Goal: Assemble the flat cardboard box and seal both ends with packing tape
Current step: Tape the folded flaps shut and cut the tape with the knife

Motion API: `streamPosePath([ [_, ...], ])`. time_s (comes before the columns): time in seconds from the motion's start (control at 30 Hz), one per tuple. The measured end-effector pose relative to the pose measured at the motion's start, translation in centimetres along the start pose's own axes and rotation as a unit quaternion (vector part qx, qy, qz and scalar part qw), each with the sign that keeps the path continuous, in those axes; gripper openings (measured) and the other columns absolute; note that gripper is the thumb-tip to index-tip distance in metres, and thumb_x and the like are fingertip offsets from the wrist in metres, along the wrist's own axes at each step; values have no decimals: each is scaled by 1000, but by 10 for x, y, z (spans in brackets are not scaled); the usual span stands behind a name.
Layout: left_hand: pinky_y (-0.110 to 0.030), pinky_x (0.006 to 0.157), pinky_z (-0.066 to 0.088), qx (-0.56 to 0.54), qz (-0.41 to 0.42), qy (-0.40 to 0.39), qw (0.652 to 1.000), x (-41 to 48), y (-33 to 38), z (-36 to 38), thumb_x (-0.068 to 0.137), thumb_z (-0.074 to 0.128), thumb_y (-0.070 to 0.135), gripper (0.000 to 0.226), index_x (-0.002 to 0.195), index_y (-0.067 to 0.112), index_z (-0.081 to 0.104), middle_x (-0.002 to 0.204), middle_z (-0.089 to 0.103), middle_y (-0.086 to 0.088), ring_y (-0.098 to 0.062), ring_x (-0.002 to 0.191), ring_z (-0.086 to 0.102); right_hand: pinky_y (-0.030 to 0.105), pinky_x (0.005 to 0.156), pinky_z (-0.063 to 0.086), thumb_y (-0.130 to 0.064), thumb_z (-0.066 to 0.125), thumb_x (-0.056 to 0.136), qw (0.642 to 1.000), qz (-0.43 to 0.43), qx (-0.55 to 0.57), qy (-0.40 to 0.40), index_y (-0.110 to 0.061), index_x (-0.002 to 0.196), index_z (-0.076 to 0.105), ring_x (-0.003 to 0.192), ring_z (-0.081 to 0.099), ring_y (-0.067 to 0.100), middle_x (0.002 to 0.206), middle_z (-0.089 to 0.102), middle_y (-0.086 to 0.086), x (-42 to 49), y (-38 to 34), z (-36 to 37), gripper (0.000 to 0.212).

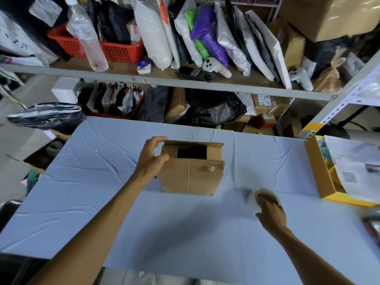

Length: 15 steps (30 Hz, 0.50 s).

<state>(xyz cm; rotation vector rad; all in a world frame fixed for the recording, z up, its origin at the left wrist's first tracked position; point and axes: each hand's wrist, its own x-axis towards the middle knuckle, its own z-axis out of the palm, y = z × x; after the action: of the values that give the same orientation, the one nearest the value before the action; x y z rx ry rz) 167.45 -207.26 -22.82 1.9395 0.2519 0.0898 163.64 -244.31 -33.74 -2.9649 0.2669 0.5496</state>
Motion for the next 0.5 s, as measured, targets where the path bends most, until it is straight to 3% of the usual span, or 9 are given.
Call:
streamPosePath([
  [0.17,-25,94,35,19,46,19,999,3,18,4,70,53,19,51,120,22,54,132,50,1,-14,123,43,36,77,45,-14,69,79,989,-59,39,130,-9,105,69,97,60,36,105,70,12,-2,-24,-48,26],
  [0.23,-29,101,39,10,85,7,996,5,33,6,69,52,18,50,119,19,57,128,53,2,-12,120,47,38,77,46,-6,73,75,971,-112,66,202,-6,99,71,92,61,38,98,72,13,-7,-40,-78,24],
  [0.37,-31,108,38,-7,136,-94,986,14,71,15,83,61,13,46,126,26,53,136,50,6,-5,126,45,43,80,48,6,76,70,919,-233,116,296,-4,98,70,94,59,40,101,70,14,-24,-72,-143,31],
  [0.5,-25,109,33,-55,138,-220,964,18,102,23,87,67,19,65,142,33,34,149,31,11,-3,137,28,44,78,55,15,73,65,887,-372,57,267,-5,98,69,99,62,36,101,70,13,-38,-100,-186,39],
])
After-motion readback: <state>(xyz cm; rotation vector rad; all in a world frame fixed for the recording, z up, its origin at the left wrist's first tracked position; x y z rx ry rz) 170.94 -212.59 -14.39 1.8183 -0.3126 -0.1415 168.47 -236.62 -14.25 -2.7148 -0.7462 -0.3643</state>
